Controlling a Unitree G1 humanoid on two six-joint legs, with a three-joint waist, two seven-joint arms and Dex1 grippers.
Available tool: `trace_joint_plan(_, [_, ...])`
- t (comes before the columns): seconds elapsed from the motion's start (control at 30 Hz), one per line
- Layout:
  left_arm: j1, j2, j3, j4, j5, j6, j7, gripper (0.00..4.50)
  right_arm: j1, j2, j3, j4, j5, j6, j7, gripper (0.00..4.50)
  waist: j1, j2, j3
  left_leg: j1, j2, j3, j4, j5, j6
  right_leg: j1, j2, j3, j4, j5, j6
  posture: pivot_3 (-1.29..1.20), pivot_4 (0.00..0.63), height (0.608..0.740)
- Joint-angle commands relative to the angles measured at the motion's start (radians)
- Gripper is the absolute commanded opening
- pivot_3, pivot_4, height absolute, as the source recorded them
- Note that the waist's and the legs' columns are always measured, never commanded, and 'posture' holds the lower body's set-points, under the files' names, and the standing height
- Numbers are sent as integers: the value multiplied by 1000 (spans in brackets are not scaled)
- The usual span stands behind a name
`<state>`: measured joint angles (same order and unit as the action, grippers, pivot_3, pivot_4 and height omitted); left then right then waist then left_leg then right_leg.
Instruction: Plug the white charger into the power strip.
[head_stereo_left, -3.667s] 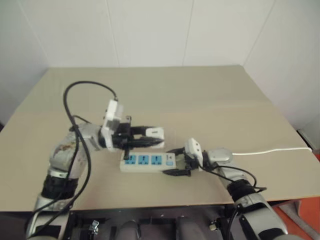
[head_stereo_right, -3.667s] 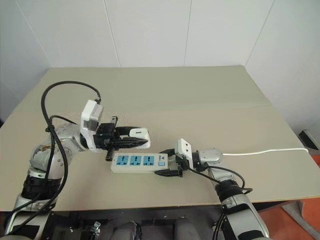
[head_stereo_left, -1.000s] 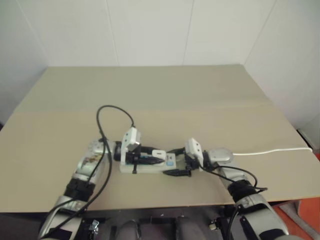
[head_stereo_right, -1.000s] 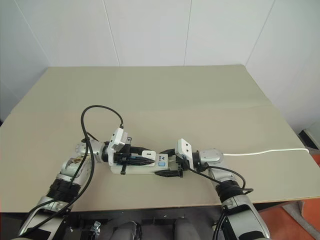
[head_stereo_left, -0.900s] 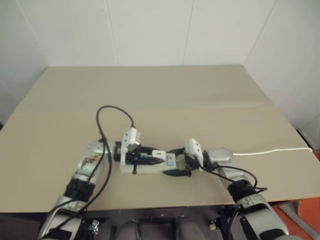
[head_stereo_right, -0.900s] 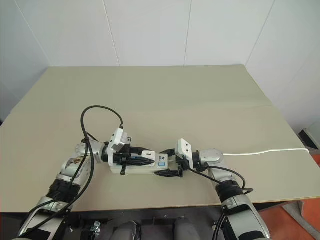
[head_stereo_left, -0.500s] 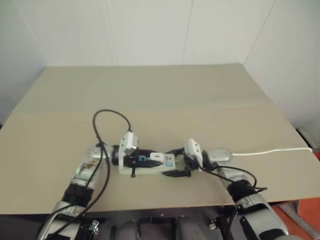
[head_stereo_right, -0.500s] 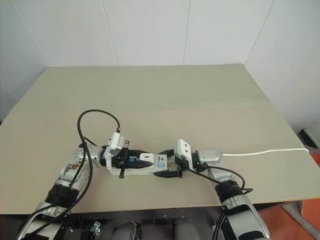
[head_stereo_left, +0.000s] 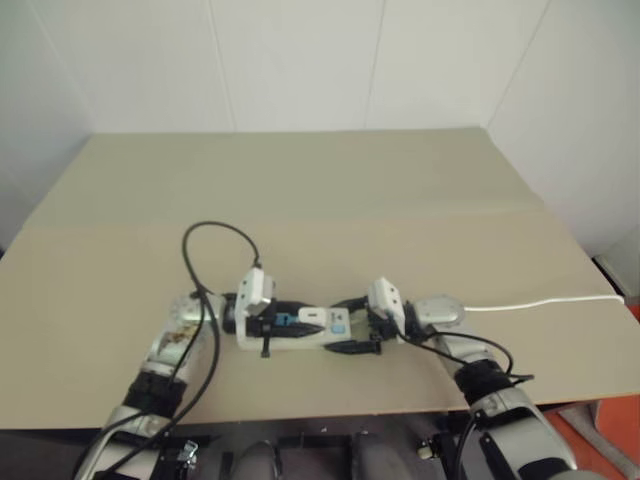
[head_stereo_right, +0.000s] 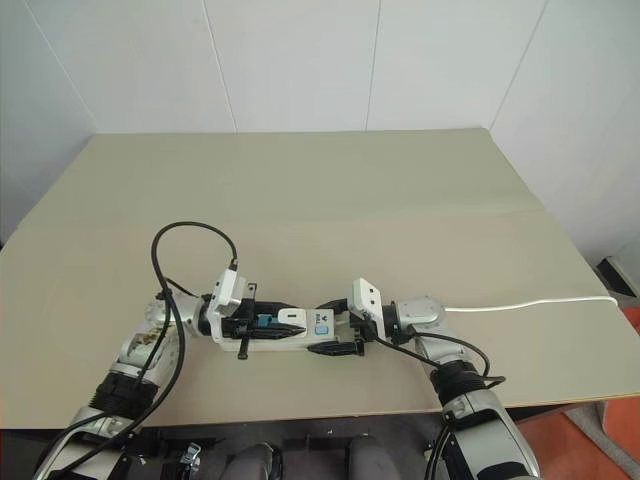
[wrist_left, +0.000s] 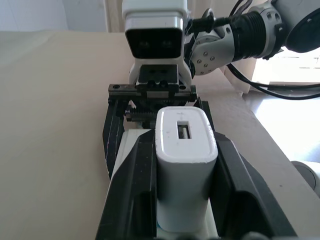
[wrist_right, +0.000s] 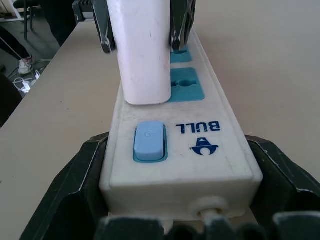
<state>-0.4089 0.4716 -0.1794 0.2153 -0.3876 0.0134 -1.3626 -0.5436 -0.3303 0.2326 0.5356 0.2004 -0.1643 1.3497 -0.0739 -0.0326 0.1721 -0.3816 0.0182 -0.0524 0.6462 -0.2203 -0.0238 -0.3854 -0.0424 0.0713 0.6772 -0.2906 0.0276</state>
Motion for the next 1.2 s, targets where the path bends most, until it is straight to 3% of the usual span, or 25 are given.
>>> trace_joint_plan(0.03, [47,62,-19,71,75,4,-10,1011,12,-17,-7,4,-3,32,0,3451,0,0,0,0,0,0,0,0,0,0,0,0,0,0,0,0,150,740])
trace_joint_plan(0.5, [53,66,-33,59,87,7,24,1011,8,-15,-6,8,-5,31,0,3451,1,0,-1,1,0,0,-1,0,0,1,0,0,0,0,0,0,150,740])
trace_joint_plan(0.87, [-13,114,2,-26,30,95,-18,4484,3,-11,4,15,-17,13,0,3451,7,7,-5,2,-1,0,-2,0,0,2,0,0,-2,0,0,0,150,740])
trace_joint_plan(0.93, [-19,128,23,-66,17,97,-21,4484,2,-11,4,17,-17,11,2,3451,4,7,-5,2,-1,0,-2,0,0,2,0,0,-2,0,0,0,150,740])
trace_joint_plan(1.03, [-30,204,52,-145,-10,151,-62,4500,6,-13,-2,13,-16,11,-5,4447,4,6,-4,-2,-1,0,-2,0,0,-1,0,0,-2,0,0,0,150,740])
trace_joint_plan(1.2, [-17,338,117,-227,-70,228,-119,4500,34,-44,-18,-30,-19,-3,-25,4479,7,5,-3,-3,0,-1,-2,0,0,-1,-1,-1,-4,0,0,0,150,740])
